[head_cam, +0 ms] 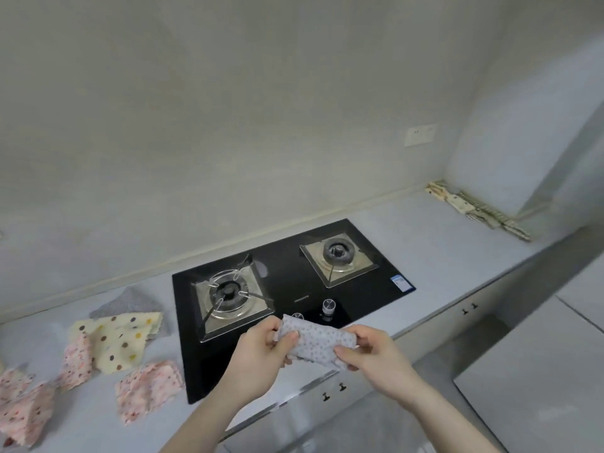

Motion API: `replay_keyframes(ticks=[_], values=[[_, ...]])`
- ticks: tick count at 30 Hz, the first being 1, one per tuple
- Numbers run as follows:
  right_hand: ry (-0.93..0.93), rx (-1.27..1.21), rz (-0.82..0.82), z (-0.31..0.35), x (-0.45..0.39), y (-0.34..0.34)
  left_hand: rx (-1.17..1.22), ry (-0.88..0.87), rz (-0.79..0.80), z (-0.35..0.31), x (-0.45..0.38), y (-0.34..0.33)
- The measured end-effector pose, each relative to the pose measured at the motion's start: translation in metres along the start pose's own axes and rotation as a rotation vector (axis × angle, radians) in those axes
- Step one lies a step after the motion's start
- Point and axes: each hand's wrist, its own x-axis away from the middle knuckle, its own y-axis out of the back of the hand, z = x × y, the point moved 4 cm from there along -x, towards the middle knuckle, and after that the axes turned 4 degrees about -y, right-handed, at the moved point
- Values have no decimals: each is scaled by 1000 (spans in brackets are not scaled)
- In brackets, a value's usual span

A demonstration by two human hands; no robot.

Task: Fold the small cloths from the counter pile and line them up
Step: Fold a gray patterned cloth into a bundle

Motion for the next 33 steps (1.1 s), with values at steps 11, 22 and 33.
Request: replay_keyframes(ticks=[11, 22, 33], values=[[-90, -127, -77, -36, -39, 240, -138, -10, 46, -112, -112, -192], [-138, -175, -221, -50, -134, 337, -282, 7, 126, -138, -257, -261], [-336, -412, -638, -113, -212, 500, -315, -30, 270, -156, -370, -321]])
